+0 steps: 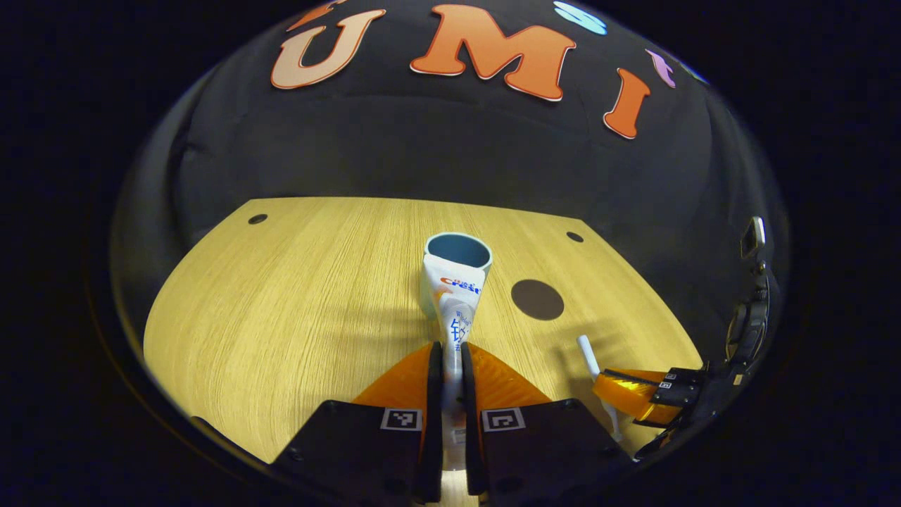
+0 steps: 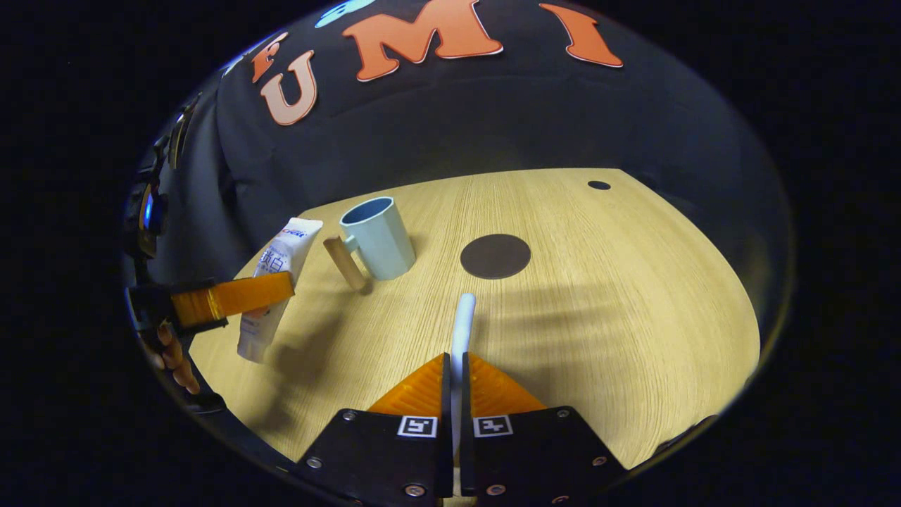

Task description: Put the toothbrush and toothpaste on the desktop into the cup, then pick up the cup and place it on the coaster on the desktop.

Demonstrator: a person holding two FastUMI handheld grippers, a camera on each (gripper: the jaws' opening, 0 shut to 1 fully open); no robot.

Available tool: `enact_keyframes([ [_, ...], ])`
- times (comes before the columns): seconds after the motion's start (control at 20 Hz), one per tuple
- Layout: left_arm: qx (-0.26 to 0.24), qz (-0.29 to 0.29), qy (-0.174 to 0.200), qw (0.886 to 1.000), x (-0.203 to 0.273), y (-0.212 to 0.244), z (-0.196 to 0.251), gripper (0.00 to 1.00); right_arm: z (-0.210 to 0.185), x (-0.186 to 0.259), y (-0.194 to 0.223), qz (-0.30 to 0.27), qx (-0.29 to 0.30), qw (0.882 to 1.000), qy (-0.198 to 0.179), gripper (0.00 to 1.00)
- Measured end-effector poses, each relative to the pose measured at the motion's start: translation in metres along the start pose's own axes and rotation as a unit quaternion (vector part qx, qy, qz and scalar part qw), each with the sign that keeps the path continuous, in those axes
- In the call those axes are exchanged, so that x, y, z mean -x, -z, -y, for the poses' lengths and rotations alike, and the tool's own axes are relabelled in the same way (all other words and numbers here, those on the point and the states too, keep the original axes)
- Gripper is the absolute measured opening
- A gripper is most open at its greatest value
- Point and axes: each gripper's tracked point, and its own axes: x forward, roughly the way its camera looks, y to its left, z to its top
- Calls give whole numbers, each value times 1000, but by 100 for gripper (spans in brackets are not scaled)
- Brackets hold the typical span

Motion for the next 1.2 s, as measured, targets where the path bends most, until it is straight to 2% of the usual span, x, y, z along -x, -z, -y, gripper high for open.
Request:
enact_keyframes([
  [0.4,-31,77,14,996,-23,-52,5,17,15,19,-31,53,-3,999,5,4],
  [0.6,-38,114,26,992,-34,-71,12,17,25,19,-46,71,-7,997,7,5],
  [0.8,-56,160,23,985,-50,-94,9,17,31,15,-59,91,-10,996,9,5],
  [1.05,-49,202,42,977,-64,-114,18,17,40,3,-68,103,-13,994,15,5],
  [1.2,-45,208,45,976,-74,-117,17,17,43,-4,-71,106,-12,994,16,5],
])
